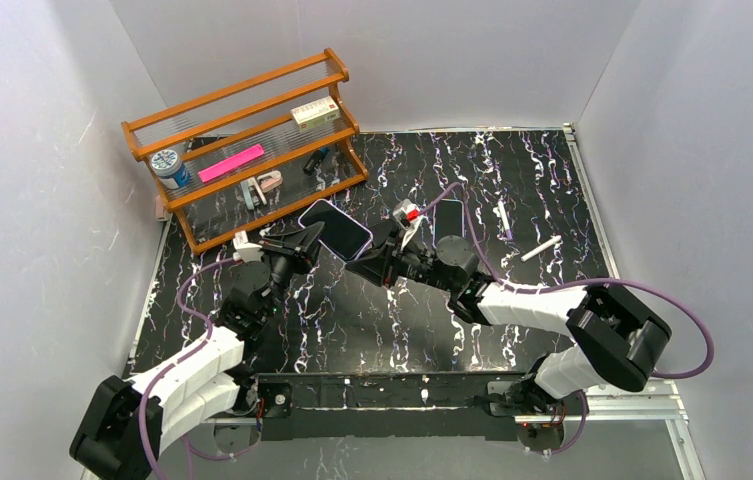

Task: Take the phone out of the phone case
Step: Remove the phone case from the phone.

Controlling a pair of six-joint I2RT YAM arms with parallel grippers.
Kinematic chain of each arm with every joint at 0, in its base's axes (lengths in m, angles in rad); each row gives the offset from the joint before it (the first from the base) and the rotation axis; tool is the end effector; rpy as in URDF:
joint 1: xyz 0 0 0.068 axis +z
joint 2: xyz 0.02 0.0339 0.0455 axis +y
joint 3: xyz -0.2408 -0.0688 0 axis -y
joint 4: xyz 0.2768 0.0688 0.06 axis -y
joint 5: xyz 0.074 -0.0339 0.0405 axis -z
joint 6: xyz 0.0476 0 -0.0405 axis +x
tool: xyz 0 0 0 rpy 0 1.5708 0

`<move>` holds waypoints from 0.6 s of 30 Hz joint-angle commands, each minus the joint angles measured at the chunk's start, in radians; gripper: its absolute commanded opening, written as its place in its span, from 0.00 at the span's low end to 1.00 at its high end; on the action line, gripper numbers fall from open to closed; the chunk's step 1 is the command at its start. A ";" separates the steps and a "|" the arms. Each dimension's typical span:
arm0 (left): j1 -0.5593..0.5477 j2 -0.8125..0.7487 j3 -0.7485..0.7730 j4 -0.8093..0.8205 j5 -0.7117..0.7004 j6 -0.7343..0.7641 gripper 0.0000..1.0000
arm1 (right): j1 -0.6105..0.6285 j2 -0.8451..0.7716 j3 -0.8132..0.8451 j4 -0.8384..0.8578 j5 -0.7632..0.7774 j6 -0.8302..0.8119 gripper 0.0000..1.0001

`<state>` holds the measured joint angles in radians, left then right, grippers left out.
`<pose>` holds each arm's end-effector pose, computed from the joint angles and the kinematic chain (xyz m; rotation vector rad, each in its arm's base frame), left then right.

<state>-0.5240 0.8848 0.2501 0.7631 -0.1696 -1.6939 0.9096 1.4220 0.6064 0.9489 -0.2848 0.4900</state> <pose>0.2169 -0.1161 0.1995 -1.0613 1.3088 -1.6443 0.1960 0.2737 0.2071 -0.5785 1.4816 1.3277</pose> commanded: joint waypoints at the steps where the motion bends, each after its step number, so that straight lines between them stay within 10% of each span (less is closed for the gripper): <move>1: -0.026 -0.008 0.031 0.132 0.158 0.030 0.00 | -0.002 0.040 0.061 -0.076 0.123 -0.166 0.01; 4: 0.008 0.008 0.019 0.158 0.204 0.057 0.00 | -0.022 0.024 0.066 -0.100 0.053 -0.128 0.03; 12: 0.205 0.036 0.036 0.153 0.420 0.210 0.00 | -0.121 -0.078 0.003 -0.150 -0.142 -0.055 0.63; 18: 0.295 0.107 0.113 0.149 0.648 0.304 0.00 | -0.197 -0.116 0.011 -0.227 -0.352 -0.063 0.77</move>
<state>-0.2661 0.9680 0.2699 0.8356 0.2642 -1.4704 0.7399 1.3468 0.6067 0.7635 -0.4706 0.4435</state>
